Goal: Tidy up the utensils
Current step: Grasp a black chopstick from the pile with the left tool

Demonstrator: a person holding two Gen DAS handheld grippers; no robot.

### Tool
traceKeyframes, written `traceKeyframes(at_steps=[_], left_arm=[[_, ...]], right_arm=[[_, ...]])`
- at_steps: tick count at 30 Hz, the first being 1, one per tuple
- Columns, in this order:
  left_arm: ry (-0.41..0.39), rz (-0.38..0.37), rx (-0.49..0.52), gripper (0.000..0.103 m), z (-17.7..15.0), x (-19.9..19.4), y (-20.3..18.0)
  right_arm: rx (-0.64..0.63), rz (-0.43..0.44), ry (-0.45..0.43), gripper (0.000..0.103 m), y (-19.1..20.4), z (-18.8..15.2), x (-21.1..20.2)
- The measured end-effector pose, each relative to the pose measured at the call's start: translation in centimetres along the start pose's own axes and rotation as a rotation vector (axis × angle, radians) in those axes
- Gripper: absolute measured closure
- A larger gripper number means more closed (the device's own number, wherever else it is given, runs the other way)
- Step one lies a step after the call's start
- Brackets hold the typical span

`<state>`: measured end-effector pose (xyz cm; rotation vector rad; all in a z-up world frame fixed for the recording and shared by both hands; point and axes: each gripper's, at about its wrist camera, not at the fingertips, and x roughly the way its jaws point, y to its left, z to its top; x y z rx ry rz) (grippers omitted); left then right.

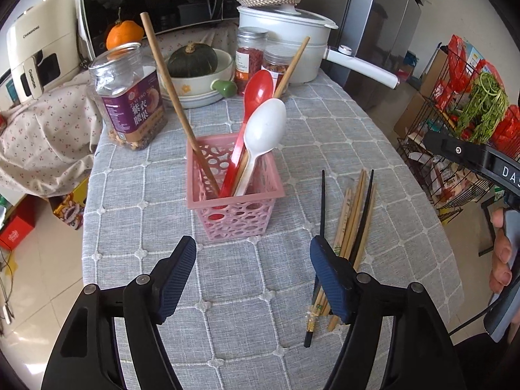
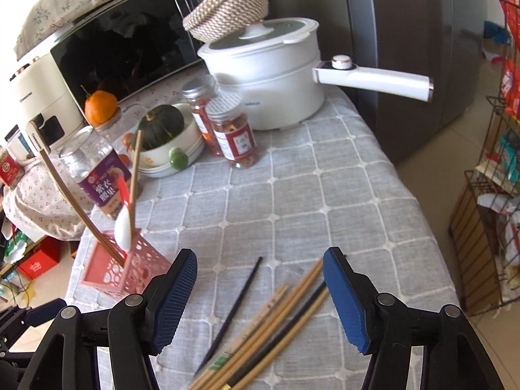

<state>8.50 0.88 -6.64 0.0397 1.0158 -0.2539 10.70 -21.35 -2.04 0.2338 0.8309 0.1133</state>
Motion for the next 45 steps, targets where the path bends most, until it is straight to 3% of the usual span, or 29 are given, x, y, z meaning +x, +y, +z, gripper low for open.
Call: traceKeyframes(at_steps=[9, 16, 17, 22, 25, 34, 38, 41, 45], left_arm=[[0.112, -0.047, 0.095, 0.028, 0.3, 3.2, -5.4], [0.146, -0.067, 0.150, 0.029, 1.4, 6.0, -8.8], [0.145, -0.064, 0.149, 0.031, 1.7, 6.5, -9.2], [0.167, -0.050, 0.130, 0.064, 3.3, 9.7, -10.2], [0.185, -0.032, 0.105, 0.074, 3.9, 11.8, -10.3], [0.214, 0.027, 0.074, 0.084, 4.6, 16.1, -10.1], [0.197, 0.047, 0.097, 0.084, 4.7, 16.4, -10.5], [0.189, 0.053, 0.118, 0.096, 4.5, 16.2, -10.8], [0.189, 0.055, 0.105, 0.096, 4.2, 15.5, -10.5]], right_arm=[[0.036, -0.038, 0.126, 0.028, -4.1, -1.7, 0.7], [0.067, -0.060, 0.208, 0.027, -6.6, -2.7, 1.8], [0.069, -0.063, 0.213, 0.026, -6.9, -2.7, 1.9], [0.074, -0.073, 0.228, 0.025, -8.1, -3.1, 2.0], [0.070, -0.080, 0.238, 0.025, -8.7, -3.4, 2.1], [0.088, -0.092, 0.263, 0.025, -10.3, -3.9, 2.4], [0.090, -0.092, 0.268, 0.025, -10.5, -3.9, 2.5], [0.094, -0.092, 0.269, 0.025, -10.5, -3.8, 2.6], [0.095, -0.097, 0.277, 0.025, -10.3, -3.7, 3.2]])
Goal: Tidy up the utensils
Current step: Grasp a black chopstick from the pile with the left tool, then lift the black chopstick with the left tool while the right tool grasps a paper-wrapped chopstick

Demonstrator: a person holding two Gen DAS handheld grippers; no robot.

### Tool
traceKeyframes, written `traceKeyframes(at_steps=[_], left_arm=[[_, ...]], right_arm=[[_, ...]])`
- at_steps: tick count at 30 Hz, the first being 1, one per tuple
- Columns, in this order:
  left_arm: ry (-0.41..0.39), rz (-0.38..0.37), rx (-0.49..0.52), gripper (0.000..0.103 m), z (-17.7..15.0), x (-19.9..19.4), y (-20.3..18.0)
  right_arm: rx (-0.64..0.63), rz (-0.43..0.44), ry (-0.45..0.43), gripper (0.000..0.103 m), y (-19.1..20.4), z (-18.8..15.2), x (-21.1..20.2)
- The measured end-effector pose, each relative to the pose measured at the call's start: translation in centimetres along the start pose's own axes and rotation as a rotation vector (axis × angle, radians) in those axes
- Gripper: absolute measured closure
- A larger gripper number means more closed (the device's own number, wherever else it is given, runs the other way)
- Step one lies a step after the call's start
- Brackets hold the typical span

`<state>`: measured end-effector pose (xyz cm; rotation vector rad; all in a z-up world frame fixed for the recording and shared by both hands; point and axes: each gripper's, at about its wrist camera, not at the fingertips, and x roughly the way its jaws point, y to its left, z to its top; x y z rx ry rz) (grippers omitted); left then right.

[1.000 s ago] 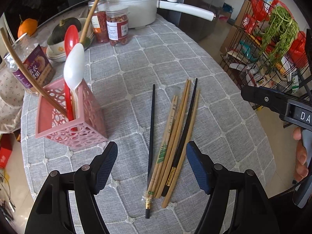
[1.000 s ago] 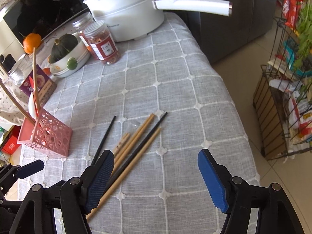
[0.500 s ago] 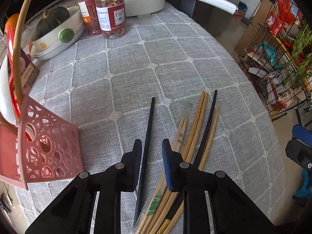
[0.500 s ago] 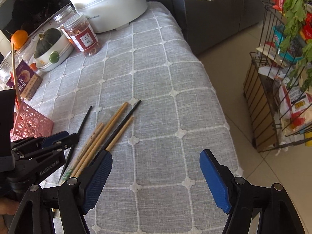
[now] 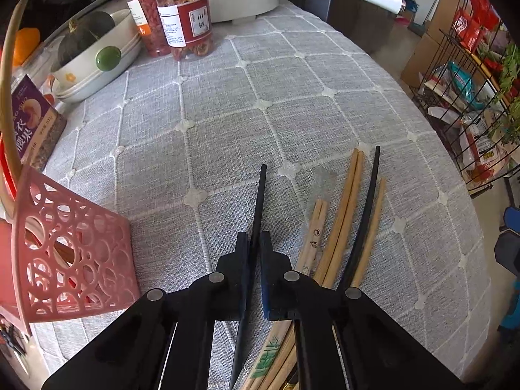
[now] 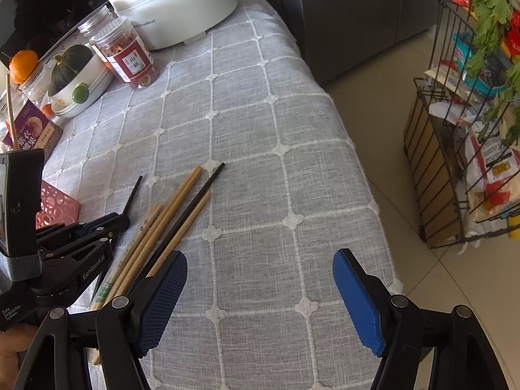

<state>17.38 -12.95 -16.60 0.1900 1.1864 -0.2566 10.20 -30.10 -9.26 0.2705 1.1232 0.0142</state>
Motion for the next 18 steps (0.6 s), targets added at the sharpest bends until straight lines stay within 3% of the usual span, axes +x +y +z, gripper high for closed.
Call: traceKeyframes(at_steps=[9, 18], left_arm=[[-0.107, -0.059, 0.017, 0.097, -2.6, -6.5, 0.3], [-0.237, -0.091, -0.051, 0.098, -5.7, -13.8, 4.4]], right_arm=[[0.002, -0.013, 0.019, 0.024, 0.6, -0.2, 0.6], [-0.005, -0.003, 0.053, 0.024, 2.4, -0.6, 1.7]])
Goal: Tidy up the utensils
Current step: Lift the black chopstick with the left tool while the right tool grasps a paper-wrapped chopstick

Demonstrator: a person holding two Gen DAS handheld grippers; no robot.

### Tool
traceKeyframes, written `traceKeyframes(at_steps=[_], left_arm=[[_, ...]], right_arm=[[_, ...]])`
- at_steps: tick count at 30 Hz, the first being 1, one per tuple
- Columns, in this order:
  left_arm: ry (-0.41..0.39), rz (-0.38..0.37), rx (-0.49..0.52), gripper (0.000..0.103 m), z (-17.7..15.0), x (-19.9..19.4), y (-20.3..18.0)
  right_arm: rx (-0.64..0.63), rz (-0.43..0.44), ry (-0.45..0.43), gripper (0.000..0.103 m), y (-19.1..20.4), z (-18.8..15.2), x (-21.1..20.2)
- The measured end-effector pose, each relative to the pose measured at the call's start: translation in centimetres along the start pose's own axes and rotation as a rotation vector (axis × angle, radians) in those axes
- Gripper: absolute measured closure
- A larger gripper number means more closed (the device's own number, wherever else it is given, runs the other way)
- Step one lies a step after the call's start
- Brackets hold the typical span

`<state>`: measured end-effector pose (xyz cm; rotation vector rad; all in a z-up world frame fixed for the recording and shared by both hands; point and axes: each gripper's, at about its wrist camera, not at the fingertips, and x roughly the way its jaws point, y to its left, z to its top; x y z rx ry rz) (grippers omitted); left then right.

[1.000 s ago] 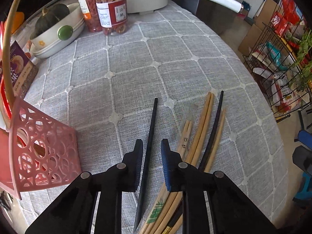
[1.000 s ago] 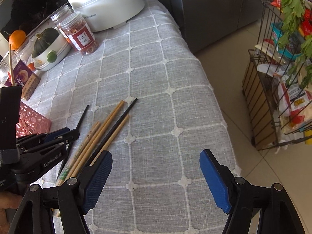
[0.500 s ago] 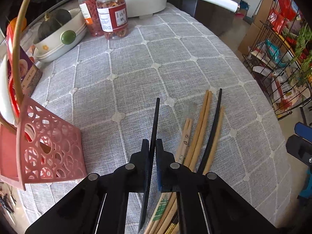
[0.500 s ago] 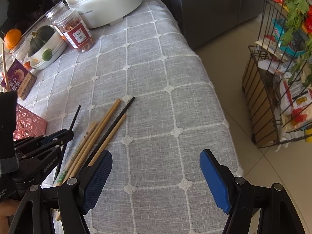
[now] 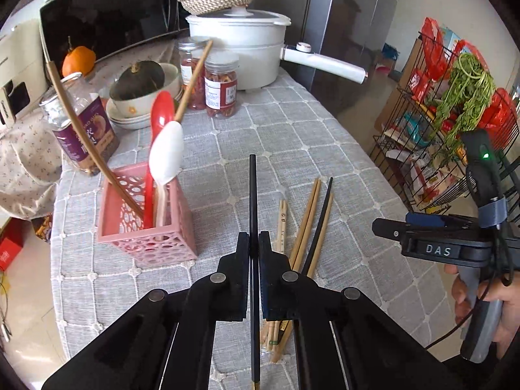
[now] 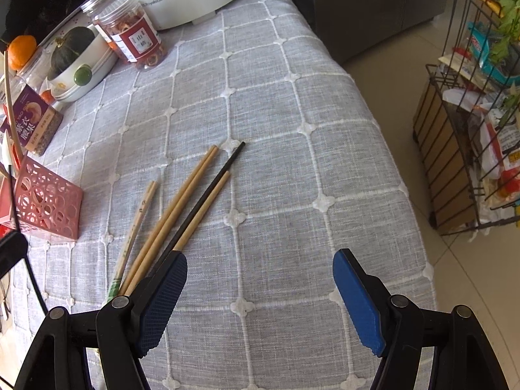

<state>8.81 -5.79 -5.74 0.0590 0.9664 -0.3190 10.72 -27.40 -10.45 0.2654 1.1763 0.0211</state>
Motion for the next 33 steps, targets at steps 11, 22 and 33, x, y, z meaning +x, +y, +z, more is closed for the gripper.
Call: traceKeyframes(at_steps=[11, 22, 33], left_arm=[[-0.054, -0.006, -0.062, 0.098, -1.4, -4.1, 5.0], [-0.073, -0.005, -0.093, 0.098, -1.7, -5.5, 8.0], [-0.074, -0.012, -0.126, 0.098, -1.8, -5.8, 9.3]], right_arm=[[-0.026, -0.020, 0.053, 0.025, 3.3, 1.2, 3.6], [-0.035, 0.092, 0.094, 0.065, 9.2, 2.8, 6.6], [-0.021, 0.073, 0.146, 0.091, 10.6, 3.6, 9.3]])
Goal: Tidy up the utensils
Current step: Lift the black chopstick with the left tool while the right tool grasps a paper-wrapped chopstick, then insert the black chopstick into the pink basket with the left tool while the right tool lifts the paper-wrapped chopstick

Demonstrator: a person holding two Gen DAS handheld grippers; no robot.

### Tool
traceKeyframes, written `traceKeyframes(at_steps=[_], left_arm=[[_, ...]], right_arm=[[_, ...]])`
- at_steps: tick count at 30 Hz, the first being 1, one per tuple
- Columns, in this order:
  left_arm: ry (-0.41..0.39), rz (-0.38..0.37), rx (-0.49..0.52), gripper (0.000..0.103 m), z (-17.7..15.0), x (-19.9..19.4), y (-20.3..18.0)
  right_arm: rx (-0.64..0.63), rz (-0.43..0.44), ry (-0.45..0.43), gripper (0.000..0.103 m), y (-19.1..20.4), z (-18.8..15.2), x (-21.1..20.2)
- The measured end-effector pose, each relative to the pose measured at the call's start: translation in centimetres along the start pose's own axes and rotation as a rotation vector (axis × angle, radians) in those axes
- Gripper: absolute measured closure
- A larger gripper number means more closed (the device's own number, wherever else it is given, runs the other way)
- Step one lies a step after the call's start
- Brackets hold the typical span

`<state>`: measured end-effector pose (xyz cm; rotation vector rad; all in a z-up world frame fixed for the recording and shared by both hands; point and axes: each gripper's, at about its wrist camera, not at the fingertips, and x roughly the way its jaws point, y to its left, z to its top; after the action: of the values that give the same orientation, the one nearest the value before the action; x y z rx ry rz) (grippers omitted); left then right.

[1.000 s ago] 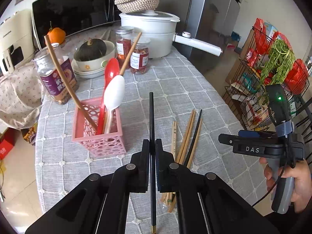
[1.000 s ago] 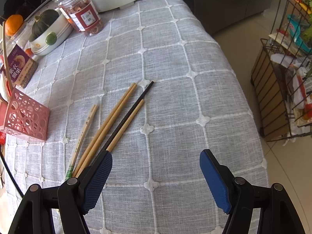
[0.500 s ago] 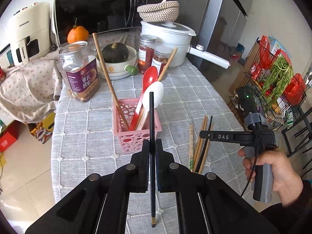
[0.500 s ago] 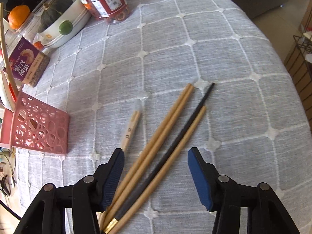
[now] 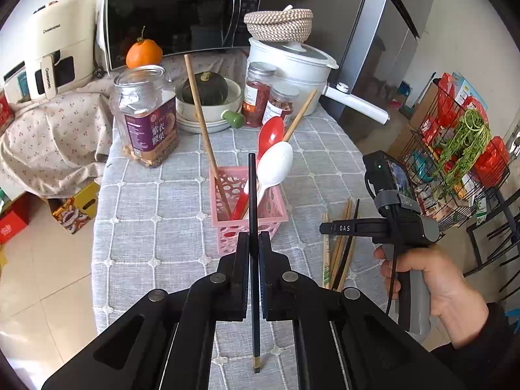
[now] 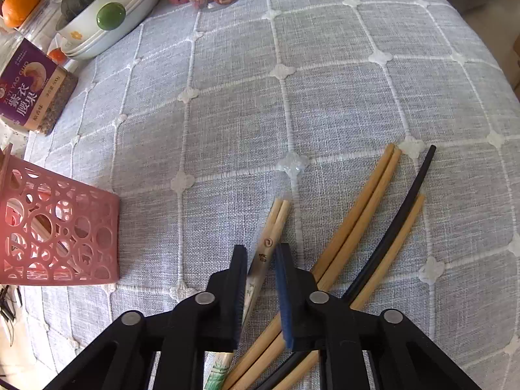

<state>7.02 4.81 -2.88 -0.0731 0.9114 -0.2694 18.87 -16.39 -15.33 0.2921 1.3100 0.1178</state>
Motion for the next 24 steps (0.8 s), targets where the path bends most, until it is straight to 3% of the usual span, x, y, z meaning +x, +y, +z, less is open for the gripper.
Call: traceKeyframes(at_steps=[4, 8, 19, 24], left_arm=[[-0.013, 0.005, -0.006, 0.098, 0.1, -0.4, 0.2], [-0.047, 0.041, -0.012, 0.098, 0.5, -1.3, 0.4], [-0.262, 0.042, -0.078, 0.098, 2.4, -7.5, 1.6], [-0.348, 0.009, -0.120, 0.098, 3.3, -10.4, 2.1]], right_arm=[[0.030, 0.058, 0.004, 0.098, -0.4, -0.2, -0.4], [0.015, 0.095, -0.030, 0.098, -0.3, -0.7, -2.3], [-0.039, 0.218, -0.274, 0.098, 0.6, -3.0, -11.1], [-0.043, 0.261, -0.329, 0.098, 0.9, -3.2, -13.2]])
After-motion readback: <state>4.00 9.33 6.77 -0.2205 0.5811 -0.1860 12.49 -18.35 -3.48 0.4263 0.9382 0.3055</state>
